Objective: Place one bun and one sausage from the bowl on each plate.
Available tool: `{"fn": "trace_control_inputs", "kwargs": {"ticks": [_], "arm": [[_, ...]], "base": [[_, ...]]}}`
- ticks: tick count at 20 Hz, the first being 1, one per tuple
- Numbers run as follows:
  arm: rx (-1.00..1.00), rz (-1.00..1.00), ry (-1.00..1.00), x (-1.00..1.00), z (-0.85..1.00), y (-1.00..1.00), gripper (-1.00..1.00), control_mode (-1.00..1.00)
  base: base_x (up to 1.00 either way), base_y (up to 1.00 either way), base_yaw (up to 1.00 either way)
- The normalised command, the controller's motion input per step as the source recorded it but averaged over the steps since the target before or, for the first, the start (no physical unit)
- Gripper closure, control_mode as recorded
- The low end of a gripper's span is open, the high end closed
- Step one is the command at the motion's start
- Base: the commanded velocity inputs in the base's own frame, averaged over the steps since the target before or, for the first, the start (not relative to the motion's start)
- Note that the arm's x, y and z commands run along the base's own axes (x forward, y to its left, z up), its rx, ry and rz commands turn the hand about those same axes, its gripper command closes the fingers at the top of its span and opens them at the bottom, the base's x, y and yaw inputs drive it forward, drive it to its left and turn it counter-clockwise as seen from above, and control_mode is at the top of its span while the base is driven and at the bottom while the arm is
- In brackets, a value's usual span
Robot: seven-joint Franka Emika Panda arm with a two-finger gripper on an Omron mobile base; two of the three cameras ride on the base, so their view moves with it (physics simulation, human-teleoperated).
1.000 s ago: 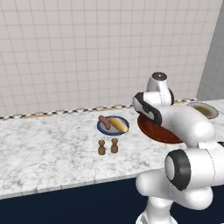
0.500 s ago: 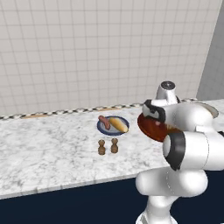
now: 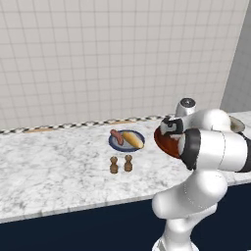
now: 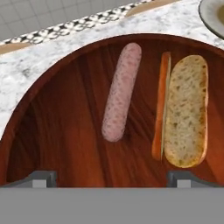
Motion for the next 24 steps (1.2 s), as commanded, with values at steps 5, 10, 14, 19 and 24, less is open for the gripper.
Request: {"fn": "trace_control_inputs", "kwargs": {"ticks": [5,10,14,19,24], "arm": [[0.0,0.0,0.0,0.45,-0.28,0.0,-1.0,-1.0],[0.0,0.0,0.0,0.19,-0.31,-0.02,-1.0,-1.0],[0.0,0.0,0.0,0.15,-0.3,-0.01,-1.0,-1.0],[0.0,-0.02,0.0,0.08,-0.27,-0.25,-1.0,-1.0],[-0.01,-0.01,0.06,0.29,-0.18,-0.01,-1.0,-1.0]], "base": [[0.0,0.0,0.0],[0.0,0.0,0.0],[0.0,0.0,0.0],[0.0,0.0,0.0],[0.0,0.0,0.0]]}}
